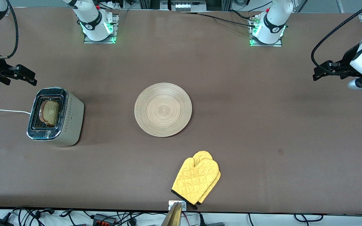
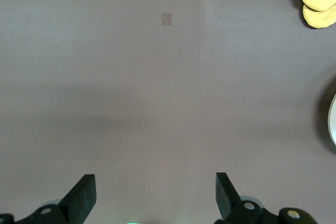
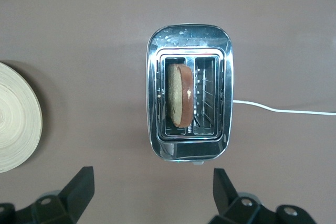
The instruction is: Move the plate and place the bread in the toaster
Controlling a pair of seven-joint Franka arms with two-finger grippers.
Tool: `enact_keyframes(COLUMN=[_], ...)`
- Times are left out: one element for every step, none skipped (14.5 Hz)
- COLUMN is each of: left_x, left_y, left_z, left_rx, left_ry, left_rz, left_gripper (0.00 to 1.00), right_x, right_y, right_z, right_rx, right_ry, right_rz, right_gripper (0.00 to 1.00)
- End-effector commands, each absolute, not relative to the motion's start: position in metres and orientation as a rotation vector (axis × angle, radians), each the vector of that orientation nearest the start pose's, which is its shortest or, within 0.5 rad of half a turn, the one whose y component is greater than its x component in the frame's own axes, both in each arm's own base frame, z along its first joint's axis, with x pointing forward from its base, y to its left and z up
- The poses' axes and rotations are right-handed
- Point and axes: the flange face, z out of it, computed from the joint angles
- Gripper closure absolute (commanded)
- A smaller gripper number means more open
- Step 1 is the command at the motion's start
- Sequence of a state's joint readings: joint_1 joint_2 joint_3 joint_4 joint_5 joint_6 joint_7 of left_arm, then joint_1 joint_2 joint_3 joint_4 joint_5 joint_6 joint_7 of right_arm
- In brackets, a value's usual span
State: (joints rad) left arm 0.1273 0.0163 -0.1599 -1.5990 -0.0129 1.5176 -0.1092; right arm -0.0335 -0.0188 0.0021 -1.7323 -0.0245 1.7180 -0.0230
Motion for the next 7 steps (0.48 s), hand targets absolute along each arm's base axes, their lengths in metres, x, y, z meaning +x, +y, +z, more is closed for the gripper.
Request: enact_keyframes(left_x=[0.5501,0.5501,0.5501,0.5501,0.5501,0.5501,0.5501], left_y=[-0.0187,-0.0179,-0.0179,-0.0170,-0.0172,-0.0172,-0.0172], left_z=[0.5997,0.5997,0.5997,0.5997,0.5997,0.5997,0.5997], left_rx=[-3.165,-3.165,-3.165,-3.165,-3.167,-3.167,-3.167], left_ry=[-0.133,-0.136,-0.136,-0.138,-0.138,-0.138,-0.138], left_rz=[0.149,0.149,0.149,0.149,0.150,0.150,0.150], left_gripper=[0.00,0.00,0.00,0.00,0.00,0.00,0.00], right_x=[0.5514,0.5511,0.5495,0.5477,0.5473,0.5464,0.5461], right_y=[-0.0188,-0.0203,-0.0203,-0.0212,-0.0212,-0.0211,-0.0211], right_z=[0.5704,0.5701,0.5711,0.5731,0.5740,0.5755,0.5753], right_rx=[-3.164,-3.162,-3.162,-3.163,-3.163,-3.164,-3.163], right_ry=[0.010,0.015,0.015,0.015,0.015,0.015,0.015], right_rz=[-0.006,-0.002,0.006,0.008,0.006,0.003,0.008], right_gripper=[0.00,0.00,0.00,0.00,0.00,0.00,0.00])
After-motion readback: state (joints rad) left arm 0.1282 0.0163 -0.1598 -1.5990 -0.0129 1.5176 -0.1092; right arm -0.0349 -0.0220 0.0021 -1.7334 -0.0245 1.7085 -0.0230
